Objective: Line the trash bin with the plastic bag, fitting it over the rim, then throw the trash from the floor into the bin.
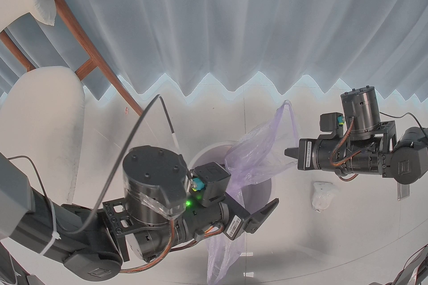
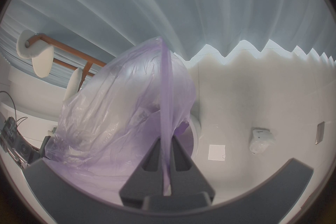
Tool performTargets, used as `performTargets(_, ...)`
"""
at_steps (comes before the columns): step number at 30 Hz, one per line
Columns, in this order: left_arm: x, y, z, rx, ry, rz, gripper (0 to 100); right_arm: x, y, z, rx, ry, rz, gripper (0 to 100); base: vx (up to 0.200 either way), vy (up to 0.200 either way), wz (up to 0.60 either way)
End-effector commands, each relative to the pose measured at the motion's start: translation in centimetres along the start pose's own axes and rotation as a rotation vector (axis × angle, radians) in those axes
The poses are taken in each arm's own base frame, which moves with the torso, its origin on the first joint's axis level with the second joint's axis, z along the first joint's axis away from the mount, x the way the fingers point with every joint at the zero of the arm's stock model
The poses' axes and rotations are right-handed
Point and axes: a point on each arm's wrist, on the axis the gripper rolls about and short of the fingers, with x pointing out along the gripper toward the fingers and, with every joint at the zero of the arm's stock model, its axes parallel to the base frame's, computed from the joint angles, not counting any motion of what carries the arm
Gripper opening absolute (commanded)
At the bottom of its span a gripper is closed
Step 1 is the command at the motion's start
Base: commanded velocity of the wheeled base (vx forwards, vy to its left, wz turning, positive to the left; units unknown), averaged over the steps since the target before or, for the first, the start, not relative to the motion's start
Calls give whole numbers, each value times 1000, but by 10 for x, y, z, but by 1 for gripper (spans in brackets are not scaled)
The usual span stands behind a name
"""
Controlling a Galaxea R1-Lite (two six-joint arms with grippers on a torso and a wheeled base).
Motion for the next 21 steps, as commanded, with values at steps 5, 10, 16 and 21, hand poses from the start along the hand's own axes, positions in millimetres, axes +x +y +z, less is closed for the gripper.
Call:
performTargets(5, -23, 3, -6, -4, 22, 12, 100, -7, -9, 1, 15, -15, -23, 0, 0, 0, 0)
performTargets(10, -36, 10, -13, -10, 40, 34, 100, -8, -12, 2, 21, -18, -31, 0, 0, 0, 0)
performTargets(16, -62, 40, -12, -41, 20, 137, 100, -12, -16, -2, 18, -11, -41, 0, 0, 0, 0)
performTargets(21, -77, 39, -19, -37, 38, 139, 100, -13, -18, -3, 19, -8, -46, 0, 0, 0, 0)
